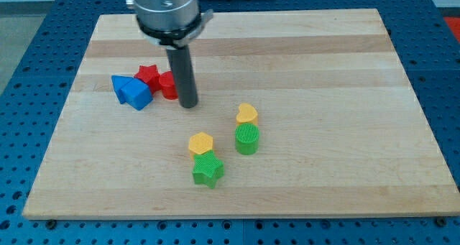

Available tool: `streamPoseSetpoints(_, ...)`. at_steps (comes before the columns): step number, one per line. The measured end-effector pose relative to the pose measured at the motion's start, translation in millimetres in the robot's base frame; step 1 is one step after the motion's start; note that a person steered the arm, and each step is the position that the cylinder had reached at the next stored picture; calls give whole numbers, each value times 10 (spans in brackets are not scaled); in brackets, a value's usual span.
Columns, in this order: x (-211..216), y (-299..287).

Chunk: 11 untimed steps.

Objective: Push yellow heart along with green circle down a bit

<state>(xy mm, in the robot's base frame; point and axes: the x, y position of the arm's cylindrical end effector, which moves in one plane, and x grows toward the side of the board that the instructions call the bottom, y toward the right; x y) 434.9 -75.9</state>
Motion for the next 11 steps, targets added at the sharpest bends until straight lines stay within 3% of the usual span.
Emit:
streamPoseSetpoints(3,85,913)
streamPoseSetpoints(8,682,899)
streamPoseSetpoints(11,725,914)
